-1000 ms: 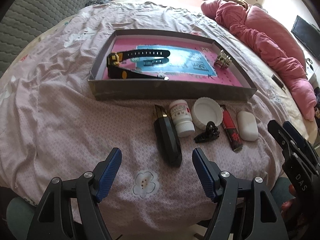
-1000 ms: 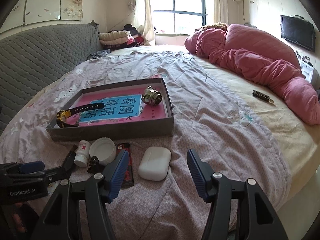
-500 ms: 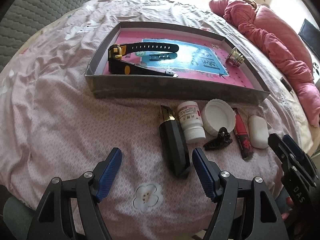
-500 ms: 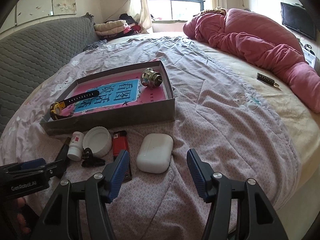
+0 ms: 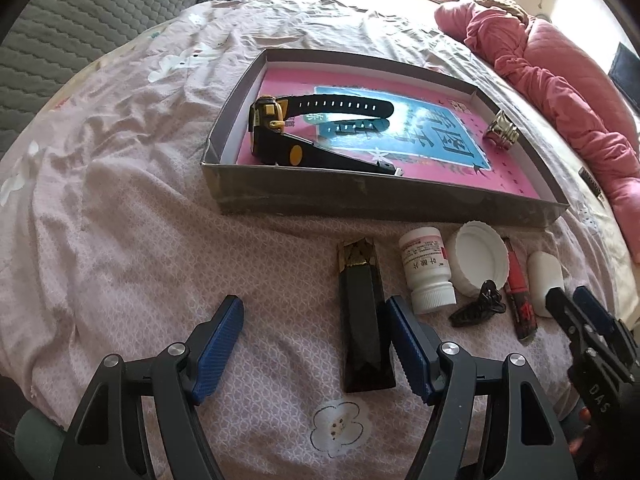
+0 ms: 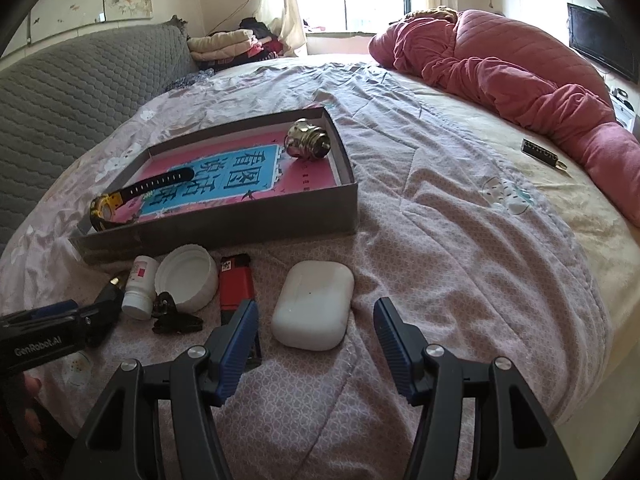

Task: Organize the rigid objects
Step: 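Close left gripper on the black hair clipper while right gripper closes on the white earbud case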

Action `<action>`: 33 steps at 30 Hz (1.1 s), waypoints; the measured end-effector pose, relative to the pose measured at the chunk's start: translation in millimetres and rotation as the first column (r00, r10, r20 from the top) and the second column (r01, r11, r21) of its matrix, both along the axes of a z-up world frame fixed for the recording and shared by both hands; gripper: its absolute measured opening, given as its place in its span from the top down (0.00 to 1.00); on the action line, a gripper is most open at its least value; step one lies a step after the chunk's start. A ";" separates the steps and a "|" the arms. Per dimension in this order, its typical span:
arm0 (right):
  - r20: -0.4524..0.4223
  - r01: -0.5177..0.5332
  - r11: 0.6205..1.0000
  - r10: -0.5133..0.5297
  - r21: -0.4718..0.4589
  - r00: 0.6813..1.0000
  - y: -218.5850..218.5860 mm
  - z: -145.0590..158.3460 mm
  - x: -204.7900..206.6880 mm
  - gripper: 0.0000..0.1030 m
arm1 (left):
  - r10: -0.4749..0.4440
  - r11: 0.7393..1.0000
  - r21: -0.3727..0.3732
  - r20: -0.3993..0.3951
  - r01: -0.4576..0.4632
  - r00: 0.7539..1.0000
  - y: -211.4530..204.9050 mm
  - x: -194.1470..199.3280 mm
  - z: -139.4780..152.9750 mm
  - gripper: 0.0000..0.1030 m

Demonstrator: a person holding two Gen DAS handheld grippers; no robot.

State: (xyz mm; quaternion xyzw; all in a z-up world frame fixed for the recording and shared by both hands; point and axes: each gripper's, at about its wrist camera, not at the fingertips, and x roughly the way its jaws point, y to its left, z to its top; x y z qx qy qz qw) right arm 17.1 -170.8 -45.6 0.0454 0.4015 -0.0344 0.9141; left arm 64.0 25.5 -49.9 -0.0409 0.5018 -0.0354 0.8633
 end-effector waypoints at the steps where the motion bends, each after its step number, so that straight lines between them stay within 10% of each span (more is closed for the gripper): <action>1: -0.003 -0.003 1.000 0.003 -0.002 1.000 1.3 -1.2 1.0 0.42 | -0.002 1.000 0.002 0.002 0.002 1.000 -0.7 0.7 0.0 0.28; 33: -0.036 0.014 1.000 -0.015 -0.007 0.999 -9.4 -24.5 24.6 0.53 | -0.020 1.000 -0.019 0.017 0.020 1.000 -9.6 8.7 -9.7 0.37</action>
